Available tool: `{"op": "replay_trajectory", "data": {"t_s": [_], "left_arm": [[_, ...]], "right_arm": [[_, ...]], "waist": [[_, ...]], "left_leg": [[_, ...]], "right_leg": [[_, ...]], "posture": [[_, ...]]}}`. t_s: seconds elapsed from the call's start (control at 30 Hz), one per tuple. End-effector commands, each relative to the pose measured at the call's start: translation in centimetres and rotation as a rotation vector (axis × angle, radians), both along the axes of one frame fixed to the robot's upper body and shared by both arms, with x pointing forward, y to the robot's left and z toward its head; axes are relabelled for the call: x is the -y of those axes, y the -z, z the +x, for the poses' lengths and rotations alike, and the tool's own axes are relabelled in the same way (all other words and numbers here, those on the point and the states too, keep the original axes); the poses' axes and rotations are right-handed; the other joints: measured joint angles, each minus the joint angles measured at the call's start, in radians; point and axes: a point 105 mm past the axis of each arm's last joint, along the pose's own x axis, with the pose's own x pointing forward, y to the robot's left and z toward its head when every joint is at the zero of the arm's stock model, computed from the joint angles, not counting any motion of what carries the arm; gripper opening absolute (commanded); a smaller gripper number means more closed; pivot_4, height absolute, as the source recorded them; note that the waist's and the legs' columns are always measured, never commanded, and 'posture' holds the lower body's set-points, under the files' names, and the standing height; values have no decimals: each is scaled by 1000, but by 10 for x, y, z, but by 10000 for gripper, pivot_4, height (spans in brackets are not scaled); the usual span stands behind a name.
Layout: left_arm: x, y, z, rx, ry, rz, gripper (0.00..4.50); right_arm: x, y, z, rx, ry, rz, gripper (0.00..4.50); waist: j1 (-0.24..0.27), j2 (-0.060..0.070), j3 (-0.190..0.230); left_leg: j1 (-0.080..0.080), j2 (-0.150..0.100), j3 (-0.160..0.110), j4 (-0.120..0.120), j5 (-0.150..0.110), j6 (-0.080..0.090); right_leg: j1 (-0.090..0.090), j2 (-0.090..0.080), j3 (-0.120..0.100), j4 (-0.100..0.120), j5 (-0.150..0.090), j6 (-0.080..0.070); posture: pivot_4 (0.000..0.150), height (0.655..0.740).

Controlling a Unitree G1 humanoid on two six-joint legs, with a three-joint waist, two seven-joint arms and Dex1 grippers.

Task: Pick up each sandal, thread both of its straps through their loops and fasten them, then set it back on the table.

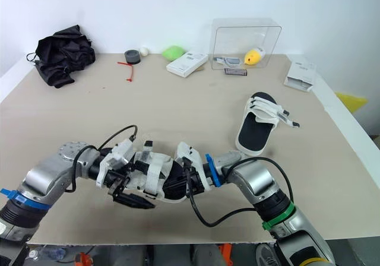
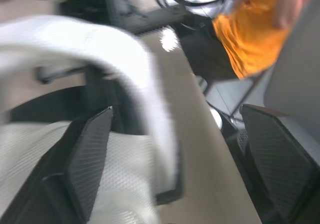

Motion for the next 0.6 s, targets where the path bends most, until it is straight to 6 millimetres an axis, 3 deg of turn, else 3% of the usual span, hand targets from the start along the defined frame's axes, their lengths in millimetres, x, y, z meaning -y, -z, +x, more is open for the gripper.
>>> {"op": "replay_trajectory", "data": {"t_s": [0.03, 0.13, 0.27, 0.4, 0.6], "left_arm": [[-12, -20, 1, -20, -4, 3, 39357], [-23, -28, -1, -22, 3, 43, 39357], [-27, -46, 14, 39, -69, -16, 39357], [-27, -97, 36, -25, -201, -277, 39357], [-49, -83, -12, -101, -30, -129, 39357]], "right_arm": [[-1, 6, -6, -29, -16, -17, 0], [-1, 6, -6, -29, -16, -18, 0], [-1, 6, -6, -29, -19, -17, 0], [-2, 6, -5, -29, -24, -15, 0], [-1, 7, -6, -31, -26, -15, 0]], "waist": [[-1, 0, 0], [-1, 0, 0], [0, -1, 1], [0, -2, 2], [-9, -2, 2]], "left_leg": [[-1, 0, 0, 0, 0, 0], [-2, 0, 0, -1, 0, 0], [-2, 0, 0, -2, 0, 0], [-3, 0, -1, -1, 0, 0], [-2, 0, 0, -5, 0, 0]], "right_leg": [[-1, 0, 0, 0, 0, 0], [-2, 1, 1, 0, 0, 0], [-3, 0, 0, 0, -1, -1], [-3, 1, -1, 0, -1, -1], [-5, 1, 3, 0, 0, -5]], "posture": [[1500, 7400], [1500, 7400], [1500, 7400], [1500, 7400], [1500, 7400]]}}
